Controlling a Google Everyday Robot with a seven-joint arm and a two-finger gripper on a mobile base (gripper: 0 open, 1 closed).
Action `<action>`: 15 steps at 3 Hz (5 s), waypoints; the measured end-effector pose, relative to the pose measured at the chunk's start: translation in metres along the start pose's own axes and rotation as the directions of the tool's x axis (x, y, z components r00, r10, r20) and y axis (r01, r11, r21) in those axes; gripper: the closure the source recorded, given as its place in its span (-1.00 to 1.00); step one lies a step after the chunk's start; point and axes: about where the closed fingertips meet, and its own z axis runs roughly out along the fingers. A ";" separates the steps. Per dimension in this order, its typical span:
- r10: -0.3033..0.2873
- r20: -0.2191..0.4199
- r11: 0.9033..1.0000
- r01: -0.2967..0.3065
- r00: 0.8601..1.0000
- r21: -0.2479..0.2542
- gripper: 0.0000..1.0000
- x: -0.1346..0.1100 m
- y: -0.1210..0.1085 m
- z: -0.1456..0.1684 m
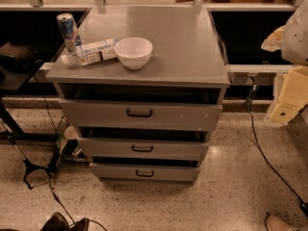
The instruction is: Open top drawer
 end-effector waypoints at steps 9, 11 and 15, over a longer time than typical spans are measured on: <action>-0.242 0.105 0.935 0.261 0.964 -0.241 -1.00 -0.223 0.039 0.335; -0.208 0.086 0.926 0.225 0.974 -0.304 -1.00 -0.236 0.029 0.397; -0.234 0.108 0.900 0.257 0.966 -0.353 -1.00 -0.199 0.056 0.383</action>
Offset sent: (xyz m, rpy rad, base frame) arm -0.0021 0.0477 -0.0436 0.0604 0.0026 0.1137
